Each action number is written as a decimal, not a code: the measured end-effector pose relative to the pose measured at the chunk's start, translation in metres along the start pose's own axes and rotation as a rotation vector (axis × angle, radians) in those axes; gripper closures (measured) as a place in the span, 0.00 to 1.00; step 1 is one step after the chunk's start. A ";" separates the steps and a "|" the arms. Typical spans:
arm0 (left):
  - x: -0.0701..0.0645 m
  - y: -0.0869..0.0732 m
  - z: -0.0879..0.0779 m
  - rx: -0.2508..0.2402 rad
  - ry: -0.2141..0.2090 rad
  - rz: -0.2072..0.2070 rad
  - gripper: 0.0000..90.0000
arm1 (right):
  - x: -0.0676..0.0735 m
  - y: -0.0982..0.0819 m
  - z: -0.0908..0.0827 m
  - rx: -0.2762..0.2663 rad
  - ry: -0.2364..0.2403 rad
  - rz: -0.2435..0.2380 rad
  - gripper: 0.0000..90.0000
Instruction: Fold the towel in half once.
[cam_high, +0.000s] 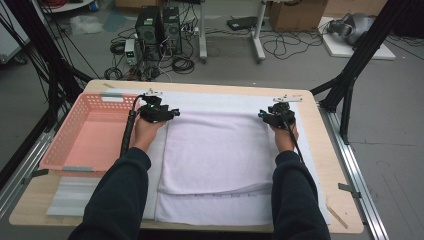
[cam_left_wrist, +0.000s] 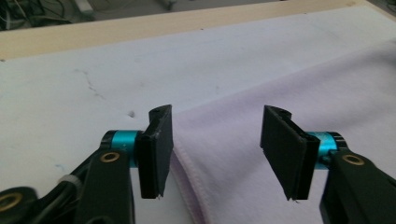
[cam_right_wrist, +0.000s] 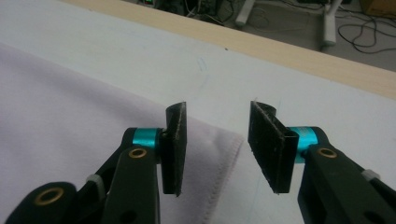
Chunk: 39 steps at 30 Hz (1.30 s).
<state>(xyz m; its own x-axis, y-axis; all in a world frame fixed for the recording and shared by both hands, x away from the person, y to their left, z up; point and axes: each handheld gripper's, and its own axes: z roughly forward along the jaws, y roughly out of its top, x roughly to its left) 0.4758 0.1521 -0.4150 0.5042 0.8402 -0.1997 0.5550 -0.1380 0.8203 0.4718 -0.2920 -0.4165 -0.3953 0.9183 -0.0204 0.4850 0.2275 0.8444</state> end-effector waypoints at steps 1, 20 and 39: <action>-0.002 0.000 -0.002 0.001 -0.003 0.002 0.40 | 0.000 0.001 -0.003 -0.006 0.004 -0.001 0.60; -0.051 -0.040 -0.044 -0.058 -0.126 0.094 0.38 | 0.009 -0.033 -0.070 0.008 0.112 0.009 0.50; -0.074 -0.106 -0.096 -0.026 -0.150 0.098 0.43 | 0.053 -0.092 -0.118 0.097 0.217 -0.025 0.65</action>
<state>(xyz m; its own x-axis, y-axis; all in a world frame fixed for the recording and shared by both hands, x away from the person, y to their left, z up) 0.3161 0.1546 -0.4361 0.6495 0.7352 -0.1940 0.4815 -0.2002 0.8533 0.3142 -0.3019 -0.4317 -0.5615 0.8233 0.0834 0.5411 0.2890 0.7898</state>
